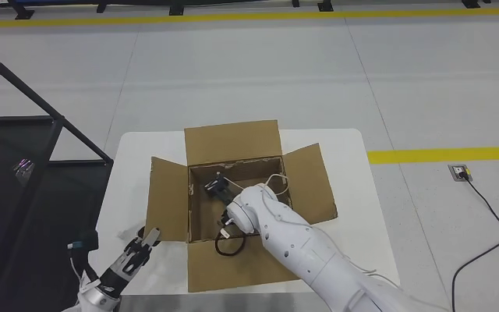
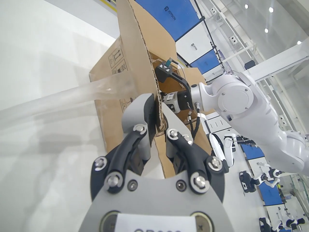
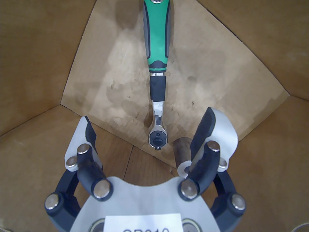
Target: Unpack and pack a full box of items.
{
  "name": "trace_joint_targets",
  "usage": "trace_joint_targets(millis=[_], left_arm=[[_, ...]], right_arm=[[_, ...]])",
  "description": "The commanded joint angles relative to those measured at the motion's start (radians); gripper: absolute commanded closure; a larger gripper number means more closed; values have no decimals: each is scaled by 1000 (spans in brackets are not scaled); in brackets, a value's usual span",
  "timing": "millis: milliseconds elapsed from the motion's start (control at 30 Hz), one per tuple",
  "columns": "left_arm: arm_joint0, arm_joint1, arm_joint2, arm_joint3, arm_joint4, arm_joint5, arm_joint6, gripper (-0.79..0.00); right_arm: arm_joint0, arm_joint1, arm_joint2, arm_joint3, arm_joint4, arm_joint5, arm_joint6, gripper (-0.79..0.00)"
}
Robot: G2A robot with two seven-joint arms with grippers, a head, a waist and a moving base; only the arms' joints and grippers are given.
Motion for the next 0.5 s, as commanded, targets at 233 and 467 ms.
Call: trace_joint_targets(millis=[233,467], left_arm=[[19,13,-37,27,-59,-71,-78,0],[32,24,-61,41,-87,-110,-136,0]], right_arm=[[8,-18,5,31,-6,-12,10,-785],[20,-35,7,66,-3,-26,16,-785]])
